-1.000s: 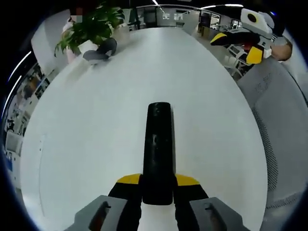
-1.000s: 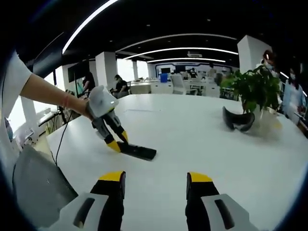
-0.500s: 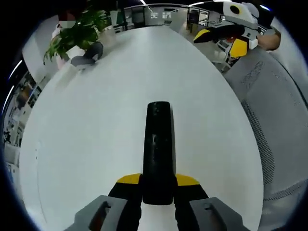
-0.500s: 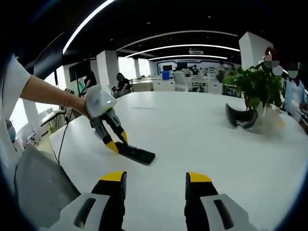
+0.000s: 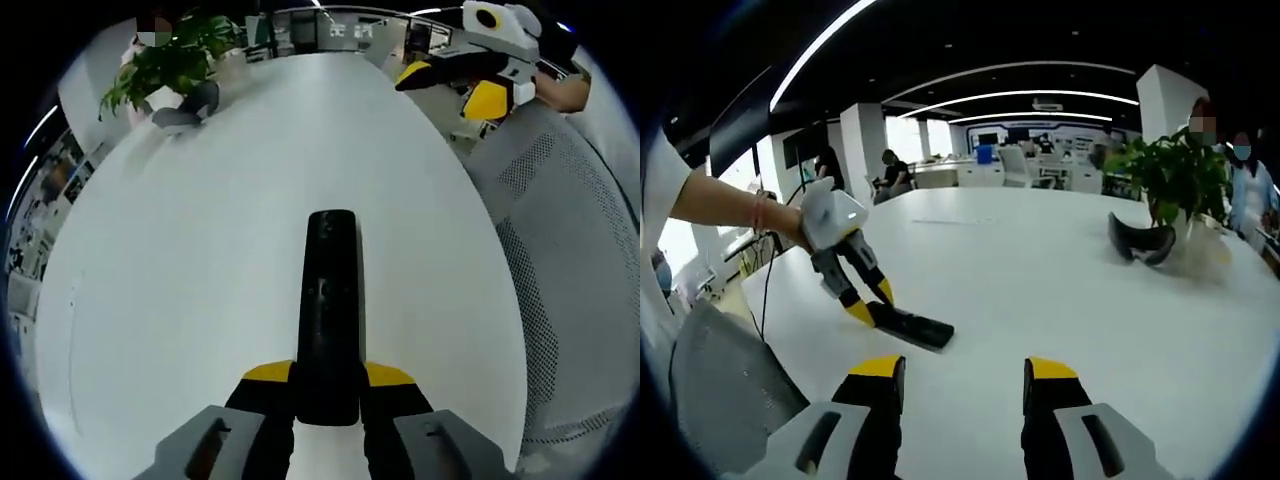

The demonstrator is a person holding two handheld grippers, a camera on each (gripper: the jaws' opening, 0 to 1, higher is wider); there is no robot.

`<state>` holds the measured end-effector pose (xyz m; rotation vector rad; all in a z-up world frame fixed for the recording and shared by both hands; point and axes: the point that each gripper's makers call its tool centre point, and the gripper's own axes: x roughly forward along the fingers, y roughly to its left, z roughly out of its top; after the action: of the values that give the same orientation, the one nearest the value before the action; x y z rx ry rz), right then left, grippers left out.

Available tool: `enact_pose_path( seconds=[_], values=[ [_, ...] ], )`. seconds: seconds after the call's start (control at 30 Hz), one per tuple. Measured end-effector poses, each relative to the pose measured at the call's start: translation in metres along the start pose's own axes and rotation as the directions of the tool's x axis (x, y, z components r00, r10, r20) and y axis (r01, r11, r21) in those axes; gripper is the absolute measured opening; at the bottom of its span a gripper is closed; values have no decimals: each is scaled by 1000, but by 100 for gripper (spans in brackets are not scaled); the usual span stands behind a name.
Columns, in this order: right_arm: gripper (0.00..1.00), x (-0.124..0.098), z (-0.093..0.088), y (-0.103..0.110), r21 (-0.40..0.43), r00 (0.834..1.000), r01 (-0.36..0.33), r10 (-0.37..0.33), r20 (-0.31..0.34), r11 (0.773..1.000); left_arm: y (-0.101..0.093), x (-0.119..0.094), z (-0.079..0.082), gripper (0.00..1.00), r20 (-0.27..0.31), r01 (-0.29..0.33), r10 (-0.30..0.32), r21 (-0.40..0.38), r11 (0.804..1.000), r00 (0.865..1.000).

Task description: Press the specified remote control buttons in sequence, fully releasing each button before pressing the next.

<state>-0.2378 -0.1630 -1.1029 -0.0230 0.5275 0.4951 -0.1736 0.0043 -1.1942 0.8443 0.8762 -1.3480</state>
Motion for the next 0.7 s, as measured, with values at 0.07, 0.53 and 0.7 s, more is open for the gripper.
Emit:
enact_pose_path(
  seconds=[0.07,0.53,0.7],
  values=[
    [46,0,-1,1,6,1000,-7,7,-4,1000,-3,0,0,24,-5,-5,5,0,1000,1000],
    [44,2,-3,5,-9,999,-27,26,-21,1000,-25,-1,-2,24,-28,12,-12,28,1000,1000],
    [43,2,-5,7,-13,999,-35,35,-30,999,-33,-2,-3,24,-26,14,-13,33,999,1000]
  ],
)
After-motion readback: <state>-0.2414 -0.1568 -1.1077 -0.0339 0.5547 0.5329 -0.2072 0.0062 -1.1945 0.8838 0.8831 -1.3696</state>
